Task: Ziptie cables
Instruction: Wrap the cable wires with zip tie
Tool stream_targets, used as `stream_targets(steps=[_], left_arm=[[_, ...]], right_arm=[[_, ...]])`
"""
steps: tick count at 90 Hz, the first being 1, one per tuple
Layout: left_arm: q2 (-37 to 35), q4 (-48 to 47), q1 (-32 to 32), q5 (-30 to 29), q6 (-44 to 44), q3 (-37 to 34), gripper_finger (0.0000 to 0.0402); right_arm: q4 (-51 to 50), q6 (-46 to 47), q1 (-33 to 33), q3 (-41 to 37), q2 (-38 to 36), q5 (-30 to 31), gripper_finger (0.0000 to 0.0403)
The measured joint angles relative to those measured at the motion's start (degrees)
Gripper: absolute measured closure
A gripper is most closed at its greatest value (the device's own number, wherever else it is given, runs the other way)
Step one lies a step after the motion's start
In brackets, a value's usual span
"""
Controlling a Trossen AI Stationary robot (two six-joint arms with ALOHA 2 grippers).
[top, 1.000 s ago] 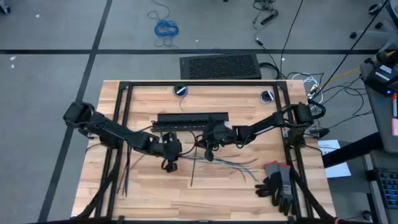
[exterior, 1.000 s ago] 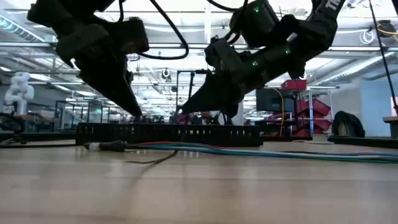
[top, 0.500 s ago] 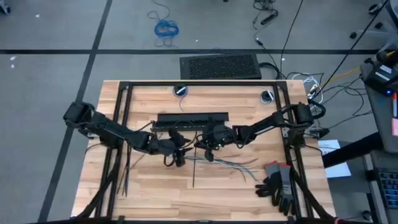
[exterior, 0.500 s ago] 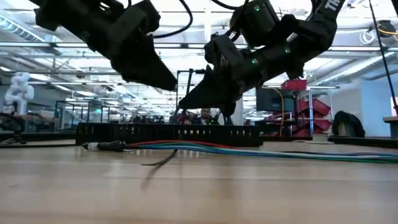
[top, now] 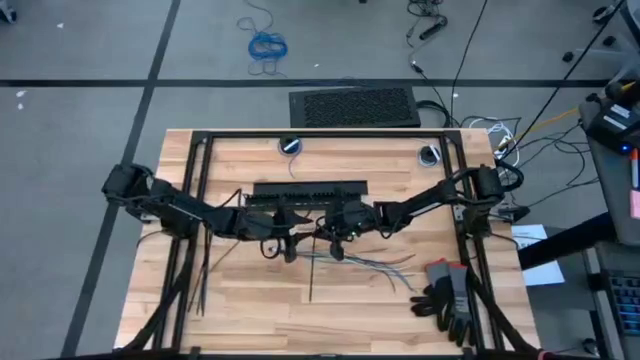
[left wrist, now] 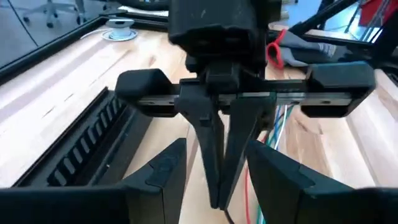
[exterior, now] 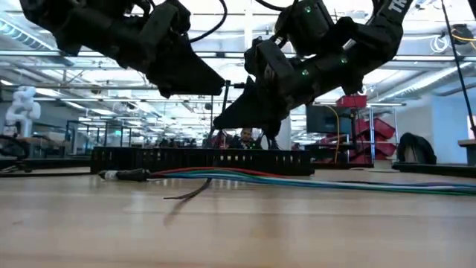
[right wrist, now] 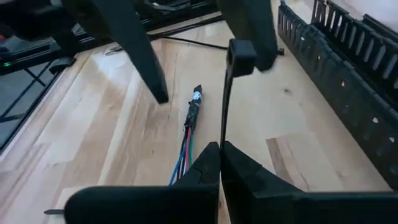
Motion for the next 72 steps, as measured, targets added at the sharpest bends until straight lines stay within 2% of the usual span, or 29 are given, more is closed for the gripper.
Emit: stream_targets(steps=[24, 44, 59, 72], left_arm=[[3.8, 4.2, 1.0, 3.8, -0.1, 0.0, 0.0304], [6.6, 8.0, 1.7, 4.2, -0.6, 0.0, 0.0321], [6.3, 8.4, 2.3, 5.0, 0.7, 0.0, 0.0390], [6.2, 8.5, 2.3, 5.1, 1.0, 0.0, 0.0398]], right_arm=[[0.1, -0.2, -0.1, 0.0, 0.0, 0.0, 0.0403], [0.6, -0.4, -0.1, 0.0, 0.0, 0.0, 0.0403], [0.6, -0.4, -0.1, 0.0, 0.0, 0.1, 0.0403], [0.7, -0.5, -0.1, 0.0, 0.0, 0.1, 0.0403]])
